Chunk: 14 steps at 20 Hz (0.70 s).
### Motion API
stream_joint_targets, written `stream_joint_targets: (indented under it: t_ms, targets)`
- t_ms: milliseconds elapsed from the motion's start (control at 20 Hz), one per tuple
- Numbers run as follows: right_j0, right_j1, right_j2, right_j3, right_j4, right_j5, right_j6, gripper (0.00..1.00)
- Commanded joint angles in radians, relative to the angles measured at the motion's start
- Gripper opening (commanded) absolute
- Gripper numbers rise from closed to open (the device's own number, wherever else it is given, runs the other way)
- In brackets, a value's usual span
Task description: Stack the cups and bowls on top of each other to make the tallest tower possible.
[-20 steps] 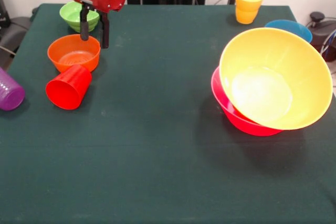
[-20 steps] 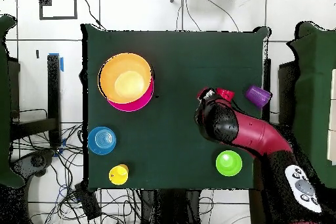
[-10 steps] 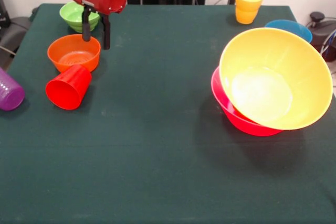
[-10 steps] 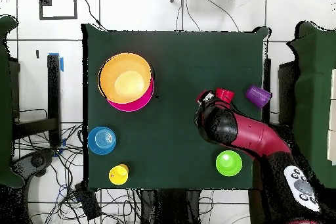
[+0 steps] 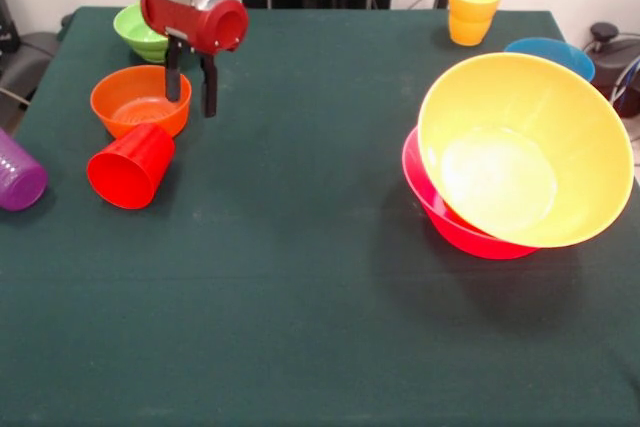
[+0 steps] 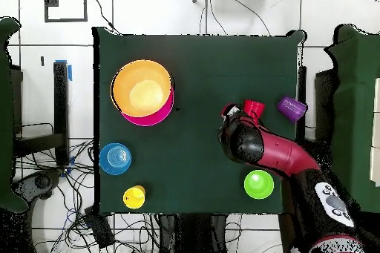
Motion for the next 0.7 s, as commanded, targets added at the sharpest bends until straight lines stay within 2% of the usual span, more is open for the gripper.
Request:
stream_joint_targets:
  t_ms: [50, 300, 700]
  targets:
    - [-0.007, 0.084, 0.031, -0.039, -0.046, -0.045, 0.052, 1.00]
    - [-0.047, 0.098, 0.059, -0.090, -0.046, 0.002, 0.006, 1.00]
    - [-0.054, 0.101, 0.063, -0.108, -0.051, 0.031, -0.011, 1.00]
